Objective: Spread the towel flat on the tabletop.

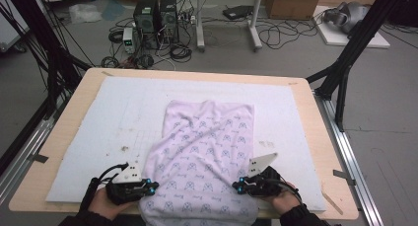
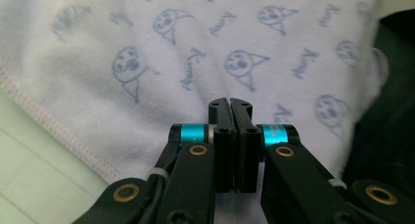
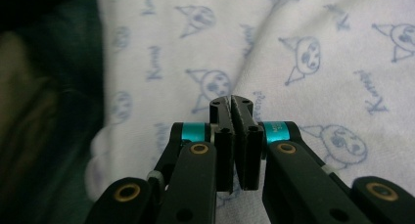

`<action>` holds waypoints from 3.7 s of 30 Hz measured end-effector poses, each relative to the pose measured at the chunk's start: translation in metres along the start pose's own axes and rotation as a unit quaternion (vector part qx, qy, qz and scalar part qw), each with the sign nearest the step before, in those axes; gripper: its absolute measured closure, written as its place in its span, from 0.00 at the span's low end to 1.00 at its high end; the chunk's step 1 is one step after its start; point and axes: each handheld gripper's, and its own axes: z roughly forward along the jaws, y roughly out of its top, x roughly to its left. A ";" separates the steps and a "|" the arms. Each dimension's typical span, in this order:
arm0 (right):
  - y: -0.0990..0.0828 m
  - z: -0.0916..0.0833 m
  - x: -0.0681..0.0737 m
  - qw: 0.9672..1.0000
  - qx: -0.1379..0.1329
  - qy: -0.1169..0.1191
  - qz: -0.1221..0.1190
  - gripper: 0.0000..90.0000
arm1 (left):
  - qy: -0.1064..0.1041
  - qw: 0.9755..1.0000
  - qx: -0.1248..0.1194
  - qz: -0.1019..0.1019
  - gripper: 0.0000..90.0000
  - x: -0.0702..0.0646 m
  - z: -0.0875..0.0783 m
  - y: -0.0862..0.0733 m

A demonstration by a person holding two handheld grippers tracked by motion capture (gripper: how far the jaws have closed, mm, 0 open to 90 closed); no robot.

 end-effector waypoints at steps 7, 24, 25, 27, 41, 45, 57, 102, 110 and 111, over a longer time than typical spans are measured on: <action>-0.004 -0.017 0.009 1.000 -0.024 -0.012 0.001 0.75 | 0.028 1.000 -0.005 0.010 0.62 -0.004 -0.013 -0.002; -0.007 -0.021 -0.001 0.999 -0.034 -0.001 0.015 0.82 | 0.023 0.999 -0.036 -0.010 0.76 0.006 -0.027 -0.005; -0.005 -0.021 -0.005 0.999 -0.037 -0.007 0.019 0.81 | 0.035 0.999 -0.036 -0.010 0.75 0.013 -0.025 -0.003; -0.003 -0.019 -0.010 0.999 -0.037 -0.022 0.020 0.75 | 0.061 0.997 -0.039 -0.020 0.73 0.025 -0.021 0.002; 0.007 -0.012 -0.068 0.993 -0.059 -0.078 0.059 0.69 | 0.103 0.992 -0.002 -0.070 0.79 0.102 0.033 0.036; 0.007 -0.008 -0.072 0.993 -0.054 -0.079 0.066 0.66 | 0.125 0.990 0.007 -0.058 0.92 0.100 0.034 0.036; 0.011 -0.014 -0.072 0.990 -0.080 -0.098 0.067 0.57 | 0.122 0.989 -0.027 -0.083 0.69 0.097 0.022 0.030; 0.022 -0.012 -0.121 0.985 -0.046 -0.135 0.096 0.56 | 0.187 0.969 -0.027 -0.158 0.67 0.184 0.051 0.083; 0.039 -0.026 -0.133 0.983 -0.055 -0.142 0.106 0.47 | 0.159 0.975 -0.054 -0.143 0.59 0.177 0.038 0.088; 0.041 -0.027 -0.134 0.982 -0.057 -0.146 0.105 0.46 | 0.158 0.976 -0.055 -0.142 0.57 0.177 0.037 0.088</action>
